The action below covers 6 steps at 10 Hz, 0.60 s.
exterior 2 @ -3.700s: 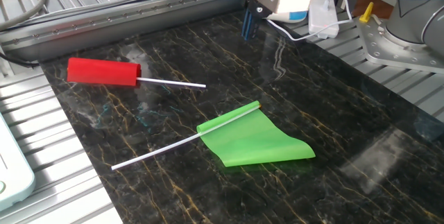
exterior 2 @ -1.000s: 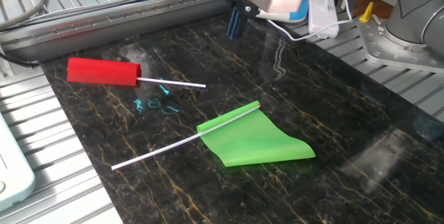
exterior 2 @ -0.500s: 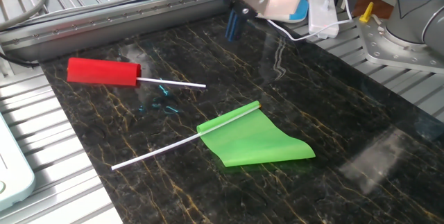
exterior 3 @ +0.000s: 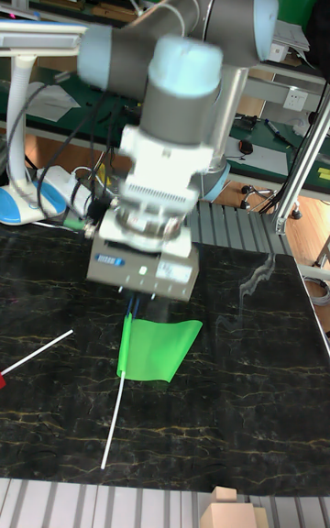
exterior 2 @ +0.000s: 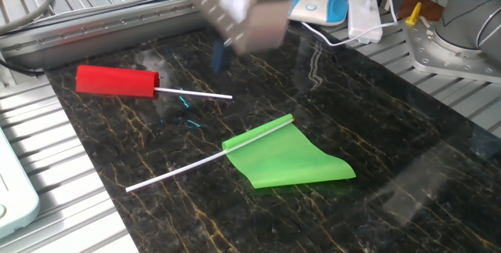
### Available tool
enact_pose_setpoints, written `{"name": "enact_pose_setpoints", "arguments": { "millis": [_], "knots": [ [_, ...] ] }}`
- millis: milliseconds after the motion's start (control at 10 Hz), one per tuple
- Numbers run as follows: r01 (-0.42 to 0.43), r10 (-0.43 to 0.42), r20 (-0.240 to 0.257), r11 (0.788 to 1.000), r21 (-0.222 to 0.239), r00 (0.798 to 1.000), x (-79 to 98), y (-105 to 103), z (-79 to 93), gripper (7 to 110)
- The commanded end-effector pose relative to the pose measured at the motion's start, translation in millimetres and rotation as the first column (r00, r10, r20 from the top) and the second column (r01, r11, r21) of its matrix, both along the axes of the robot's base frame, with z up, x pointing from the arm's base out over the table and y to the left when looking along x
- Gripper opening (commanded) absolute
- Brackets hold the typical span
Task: Wave the flag
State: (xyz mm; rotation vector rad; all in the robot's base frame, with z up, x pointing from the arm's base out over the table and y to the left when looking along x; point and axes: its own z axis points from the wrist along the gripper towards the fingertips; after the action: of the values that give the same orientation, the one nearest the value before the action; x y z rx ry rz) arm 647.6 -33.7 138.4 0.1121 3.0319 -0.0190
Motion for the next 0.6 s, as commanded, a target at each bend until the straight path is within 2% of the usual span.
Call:
{"name": "enact_pose_setpoints", "arguments": {
  "millis": [0, 200, 300, 400, 500],
  "knots": [
    [0.043, -0.038, -0.072, 0.996, 0.074, 0.997, 22.6, 0, -53.2, 7],
    [0.065, -0.058, -0.071, 0.993, 0.099, 0.996, 35.1, 1, -89.2, 7],
    [0.048, -0.039, -0.095, 0.993, 0.104, 0.995, 25.1, 1, -105.3, 7],
    [0.064, -0.053, -0.091, 0.991, 0.118, 0.994, 19.4, 9, -113.6, 7],
    [0.082, -0.075, -0.088, 0.993, 0.082, 0.993, 13.4, 6, -120.9, 7]
  ]
}}
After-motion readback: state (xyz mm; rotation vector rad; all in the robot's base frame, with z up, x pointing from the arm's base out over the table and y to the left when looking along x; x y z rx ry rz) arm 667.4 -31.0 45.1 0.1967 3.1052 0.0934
